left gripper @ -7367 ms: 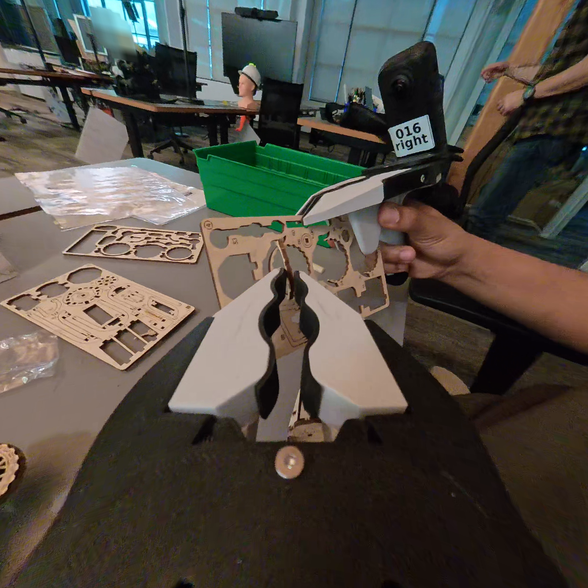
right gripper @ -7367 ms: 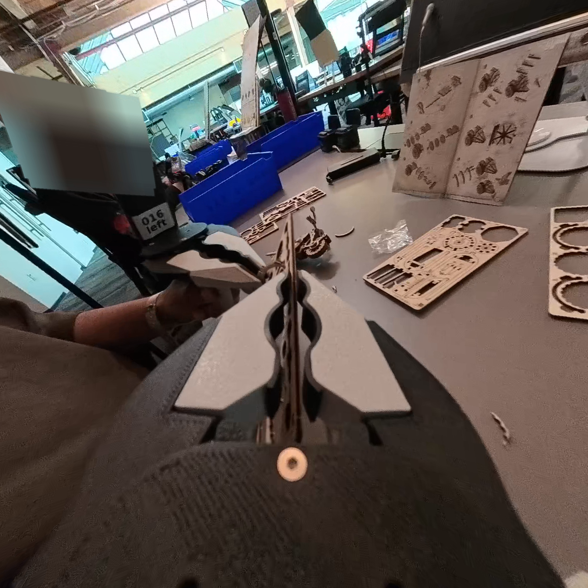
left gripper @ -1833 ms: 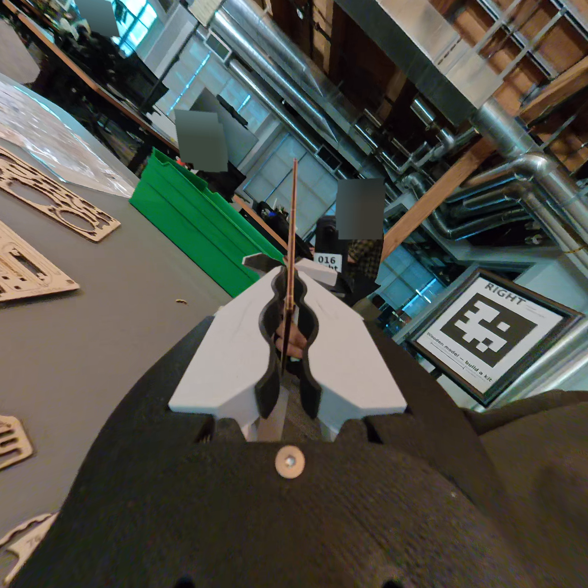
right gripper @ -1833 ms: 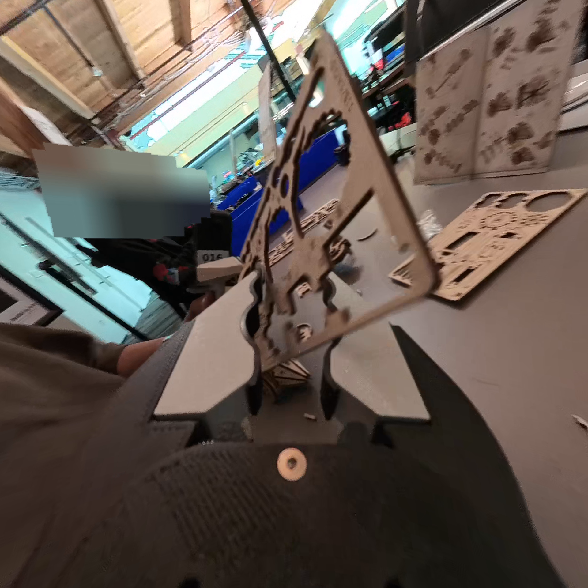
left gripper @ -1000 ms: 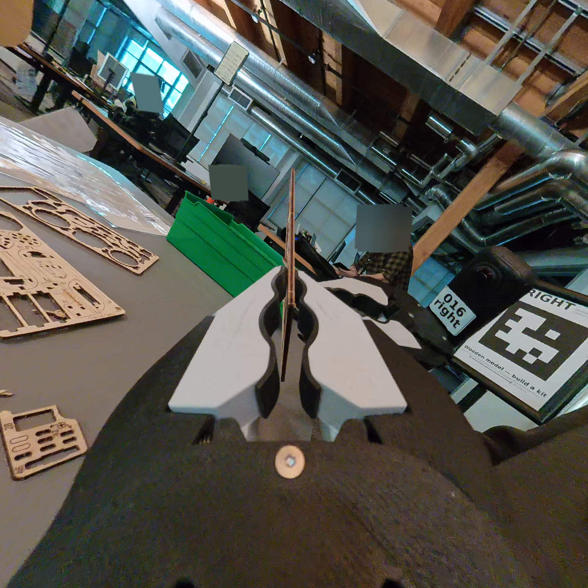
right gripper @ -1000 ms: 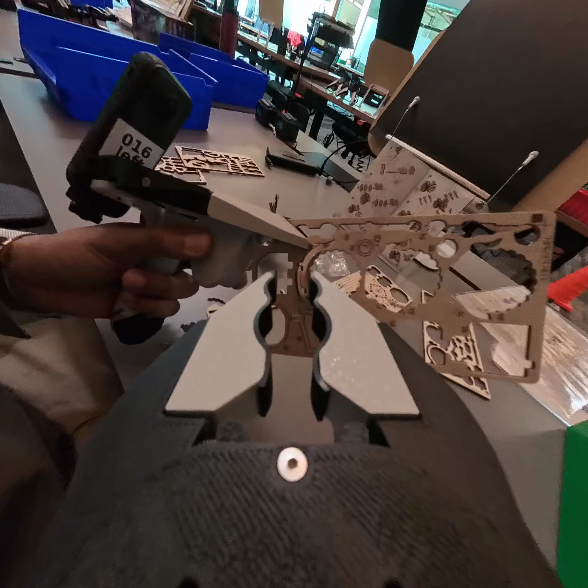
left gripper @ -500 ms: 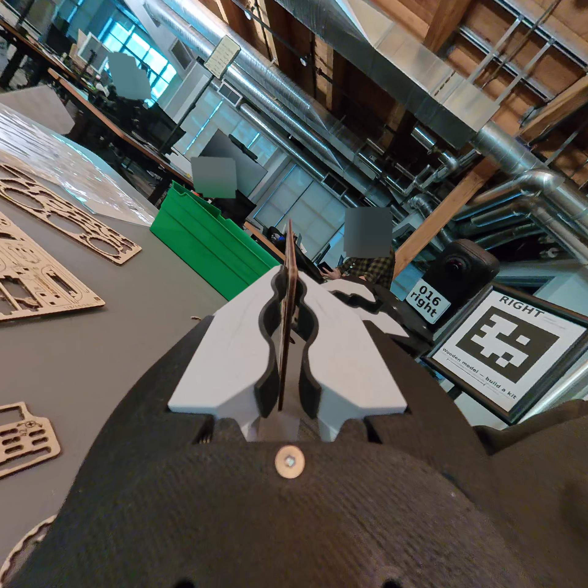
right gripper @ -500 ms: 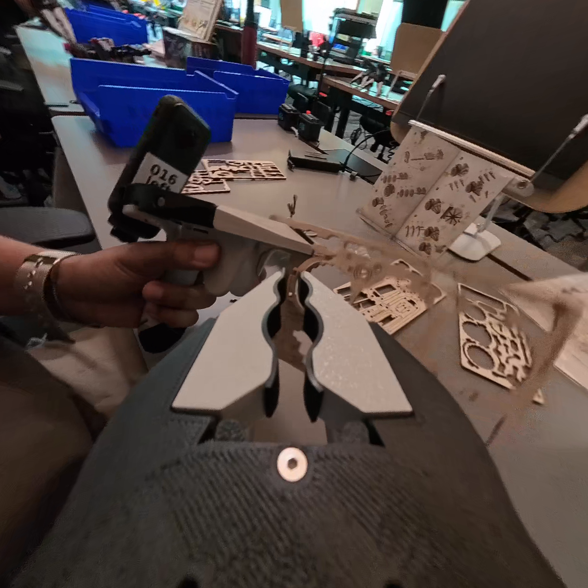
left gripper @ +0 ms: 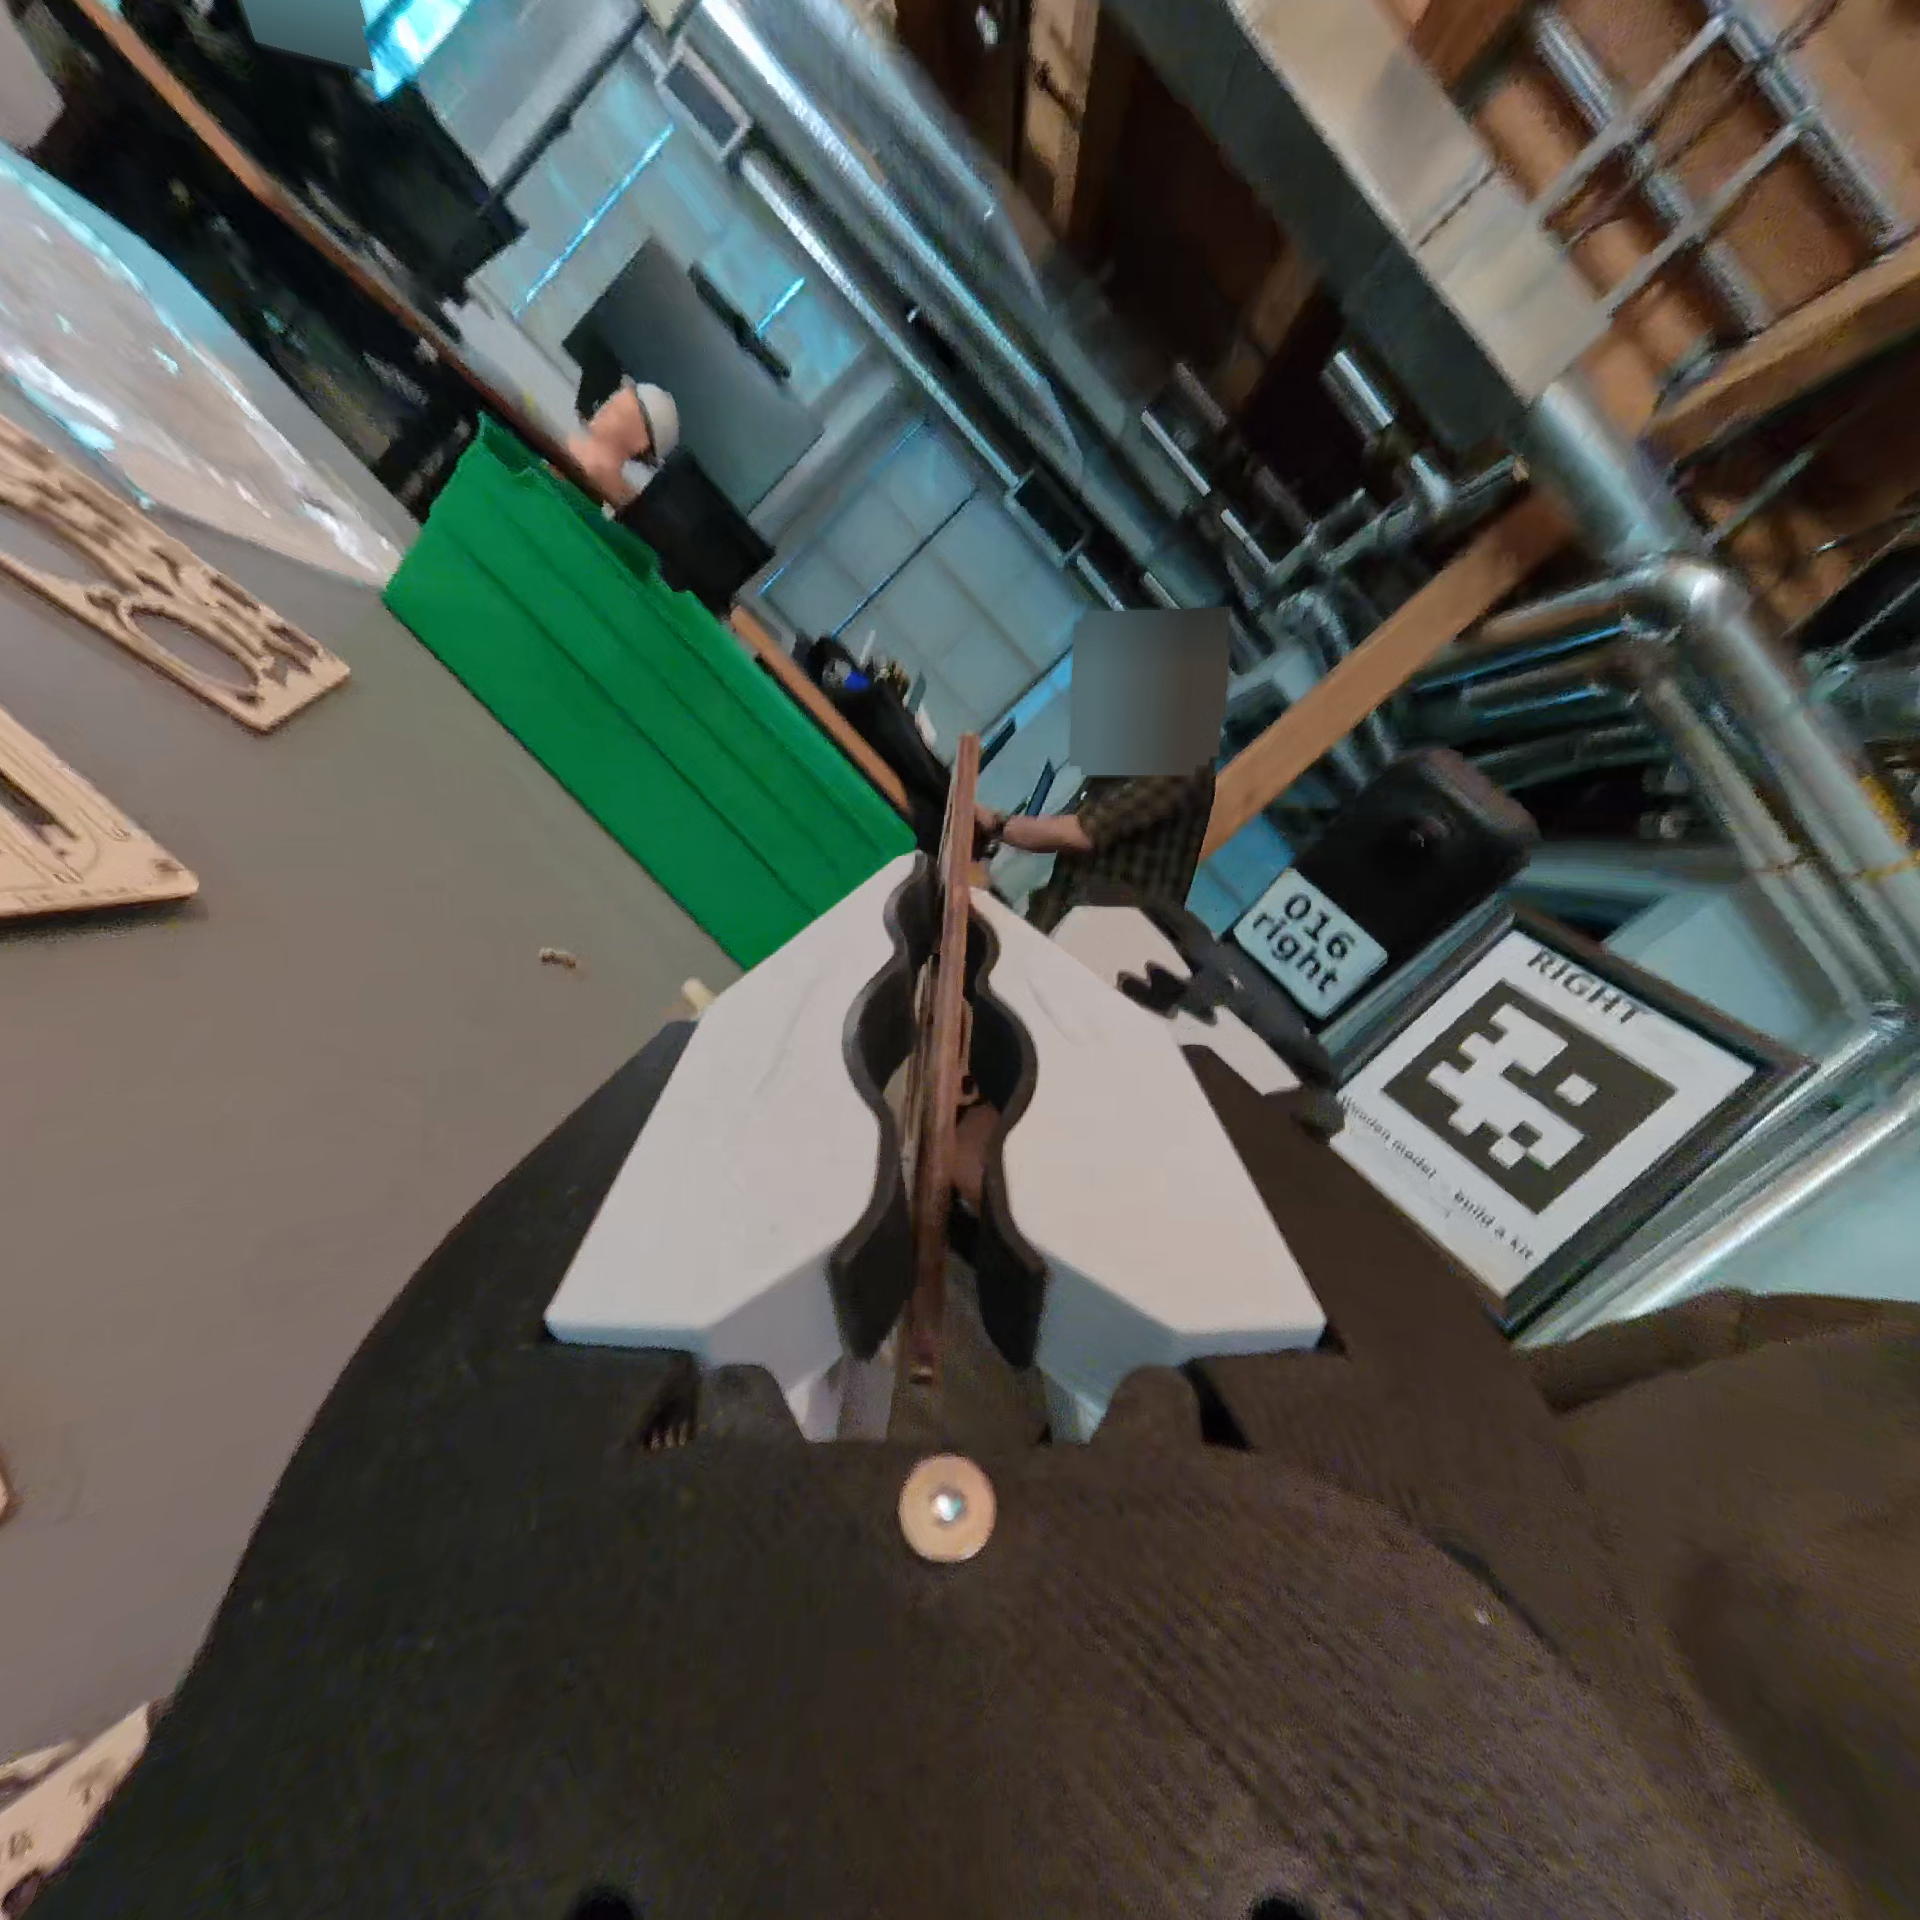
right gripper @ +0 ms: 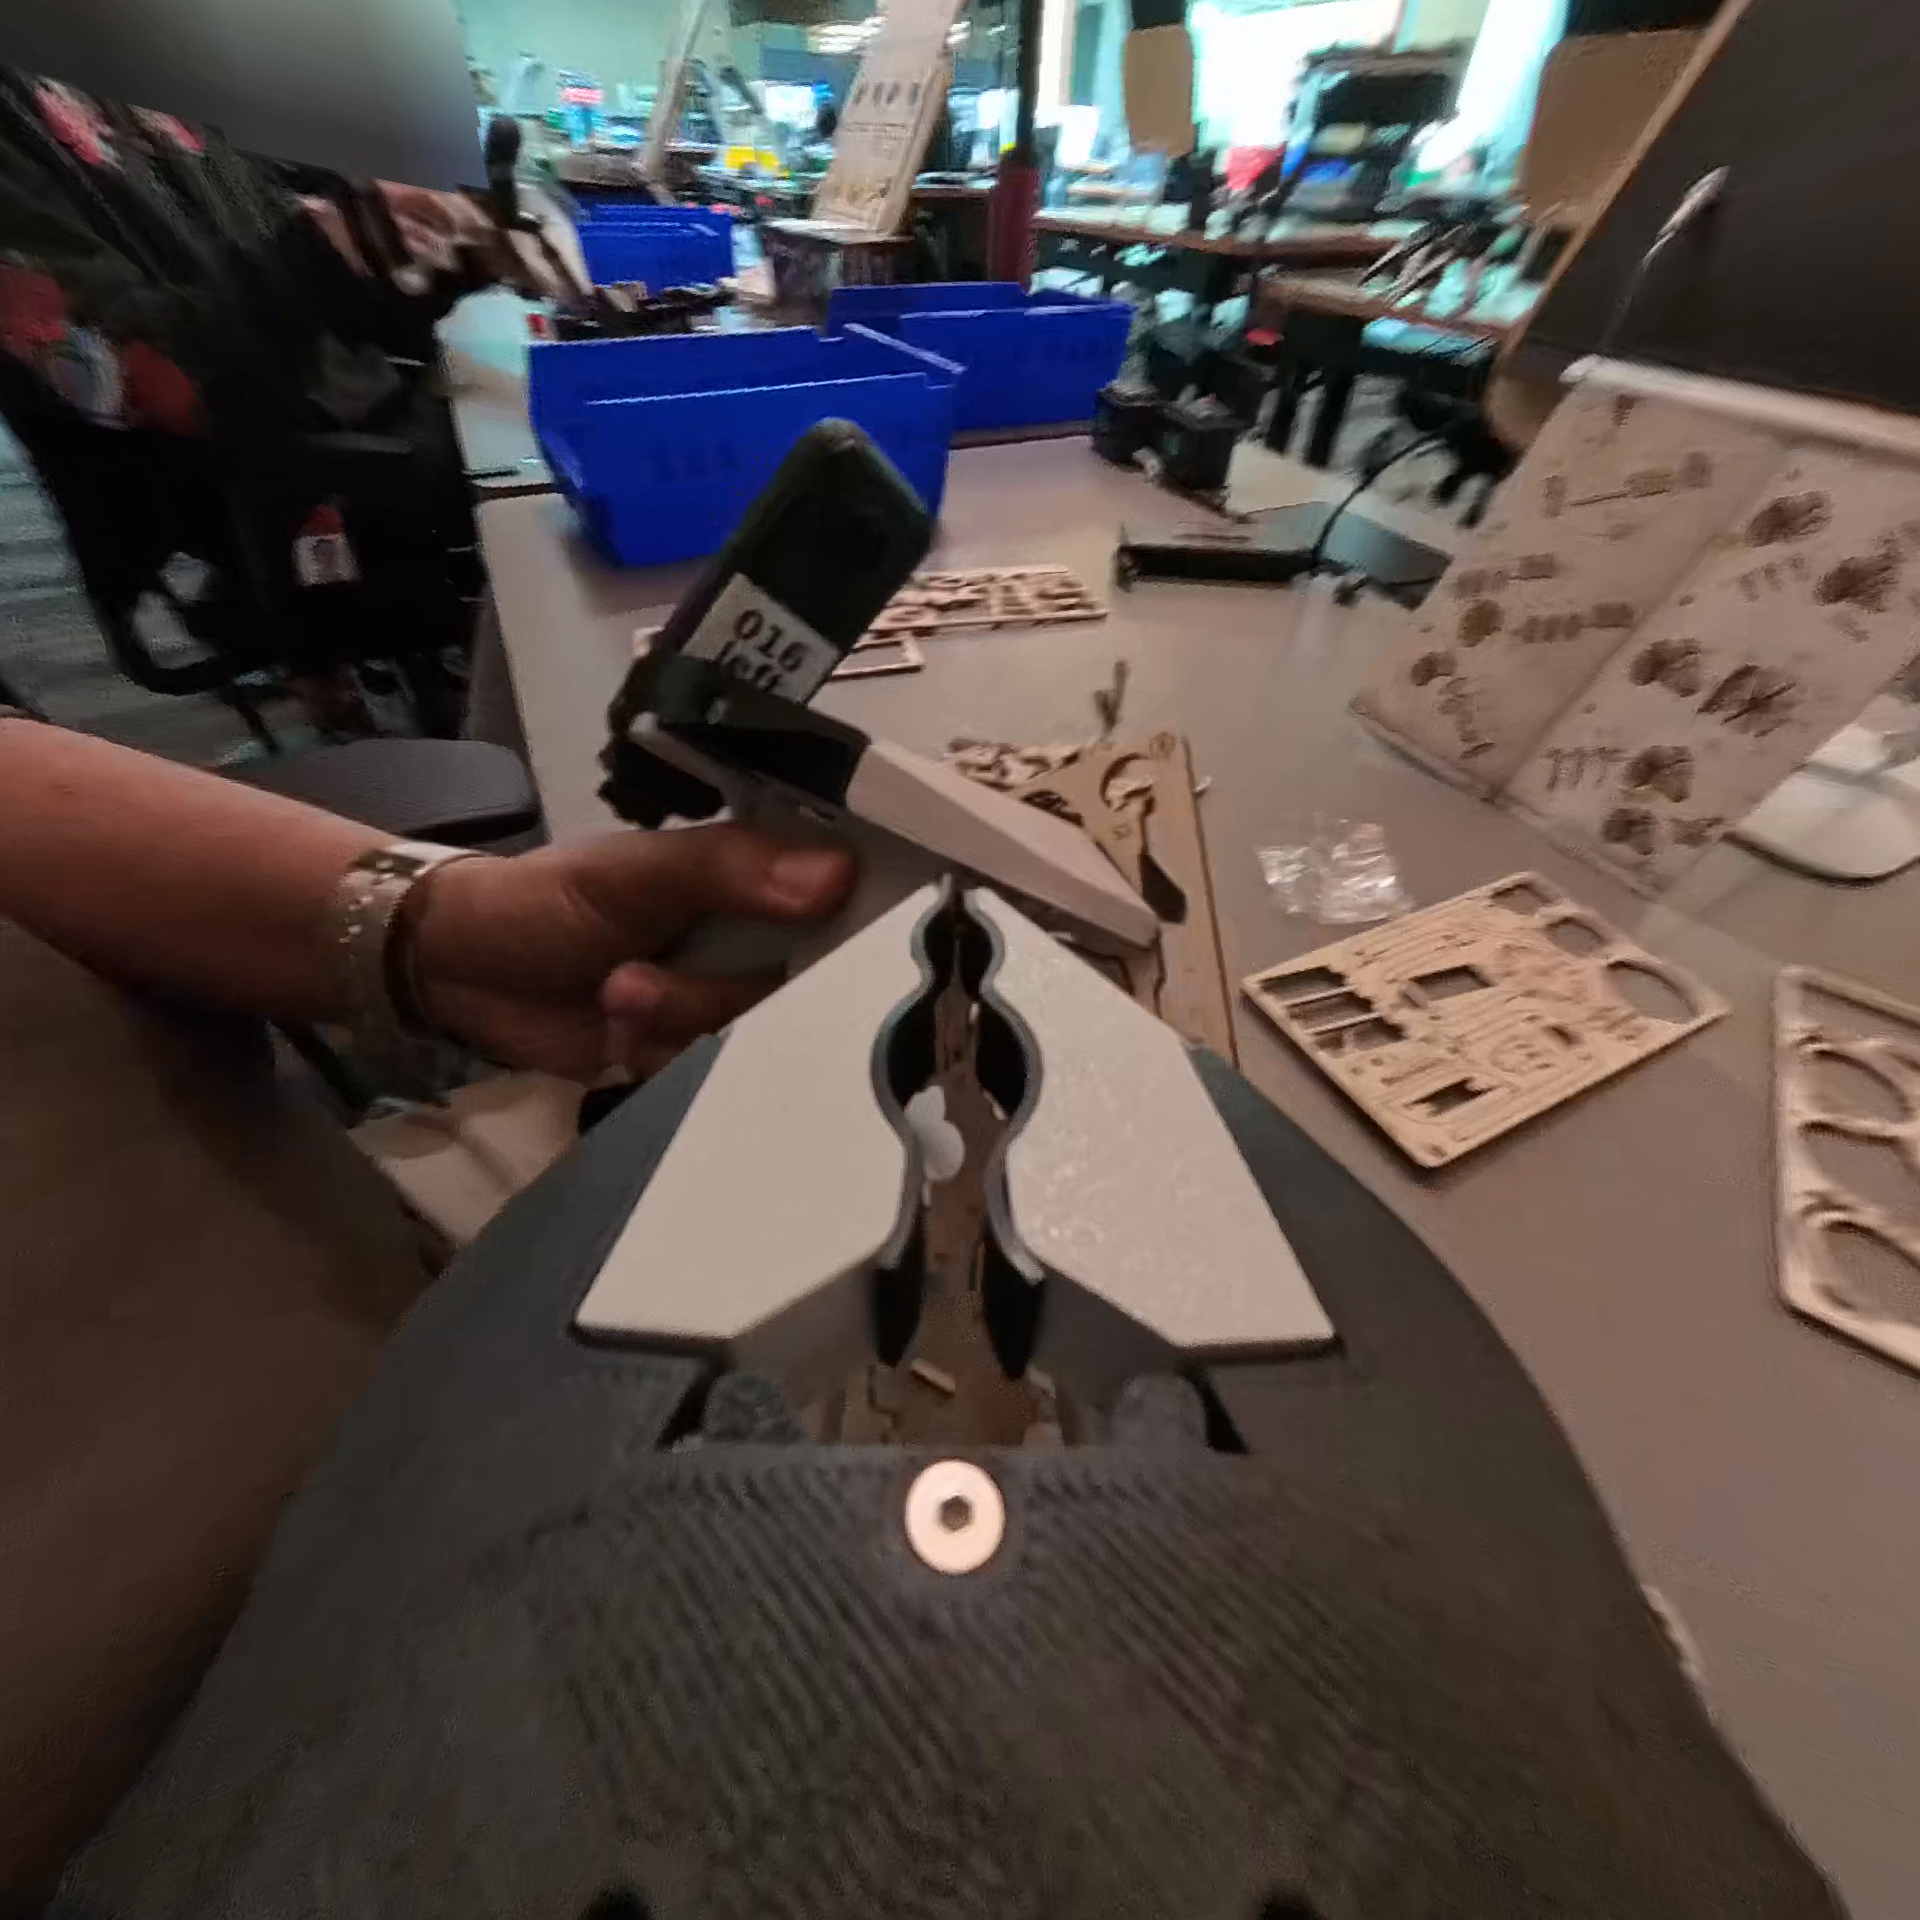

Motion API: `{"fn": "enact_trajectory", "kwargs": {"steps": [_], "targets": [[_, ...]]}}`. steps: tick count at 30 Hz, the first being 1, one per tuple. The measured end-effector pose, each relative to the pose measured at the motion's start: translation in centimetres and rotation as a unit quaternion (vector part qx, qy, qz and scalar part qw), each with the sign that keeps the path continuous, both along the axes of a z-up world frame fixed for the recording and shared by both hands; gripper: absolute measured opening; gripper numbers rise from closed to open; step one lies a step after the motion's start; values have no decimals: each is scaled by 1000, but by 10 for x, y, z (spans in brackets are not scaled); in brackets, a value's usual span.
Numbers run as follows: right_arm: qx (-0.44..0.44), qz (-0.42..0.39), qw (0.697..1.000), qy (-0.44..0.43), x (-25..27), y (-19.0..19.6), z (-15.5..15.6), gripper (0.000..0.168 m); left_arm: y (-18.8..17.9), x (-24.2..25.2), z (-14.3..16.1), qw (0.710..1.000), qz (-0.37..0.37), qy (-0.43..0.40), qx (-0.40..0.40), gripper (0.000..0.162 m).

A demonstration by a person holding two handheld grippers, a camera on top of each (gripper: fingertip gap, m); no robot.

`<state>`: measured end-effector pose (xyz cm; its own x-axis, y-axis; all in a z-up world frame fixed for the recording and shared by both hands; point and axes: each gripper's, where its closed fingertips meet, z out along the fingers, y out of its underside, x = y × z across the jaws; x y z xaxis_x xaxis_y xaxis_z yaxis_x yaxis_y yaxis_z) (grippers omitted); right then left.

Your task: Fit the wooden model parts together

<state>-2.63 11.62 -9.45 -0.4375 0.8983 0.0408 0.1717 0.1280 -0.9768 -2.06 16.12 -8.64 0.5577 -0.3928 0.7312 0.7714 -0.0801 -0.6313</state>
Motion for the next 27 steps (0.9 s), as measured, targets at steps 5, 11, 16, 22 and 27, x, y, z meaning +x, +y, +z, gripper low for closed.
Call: {"fn": "enact_trajectory", "kwargs": {"steps": [5,11,16,22,27], "targets": [[37,-52,998,8,0,11,3,0,-7,-20,10,999,31,-17,22,0],[23,-105,994,27,-1,36,7,14,-14,-31,15,998,38,-36,32,0],[46,-133,988,58,3,53,17,39,-13,-29,13,999,17,-41,25,0],[35,-65,995,-59,16,49,0,46,-13,-5,19,997,-68,-30,30,2],[-67,39,983,-167,44,36,-10,11,4,26,15,984,-178,-31,-8,23]]}}
